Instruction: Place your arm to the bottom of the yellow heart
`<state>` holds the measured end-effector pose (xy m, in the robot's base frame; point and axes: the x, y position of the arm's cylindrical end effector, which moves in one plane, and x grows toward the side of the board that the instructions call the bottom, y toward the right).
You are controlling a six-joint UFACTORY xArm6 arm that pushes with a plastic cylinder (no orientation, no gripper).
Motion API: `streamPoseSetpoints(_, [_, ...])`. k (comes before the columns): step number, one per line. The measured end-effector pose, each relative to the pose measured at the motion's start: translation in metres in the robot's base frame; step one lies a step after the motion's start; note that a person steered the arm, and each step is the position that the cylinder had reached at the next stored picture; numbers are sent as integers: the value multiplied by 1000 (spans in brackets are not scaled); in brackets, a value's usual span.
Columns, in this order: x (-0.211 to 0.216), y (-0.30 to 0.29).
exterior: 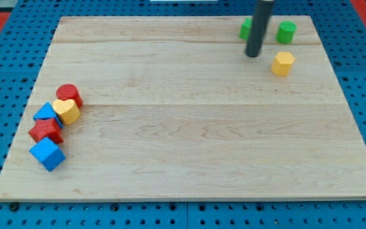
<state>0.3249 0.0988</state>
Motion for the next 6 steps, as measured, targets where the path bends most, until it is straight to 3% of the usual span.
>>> streamPoseSetpoints(2, [173, -131])
streamPoseSetpoints(3, [181, -225])
streamPoseSetpoints(4, [181, -278])
streamPoseSetpoints(6, [167, -325])
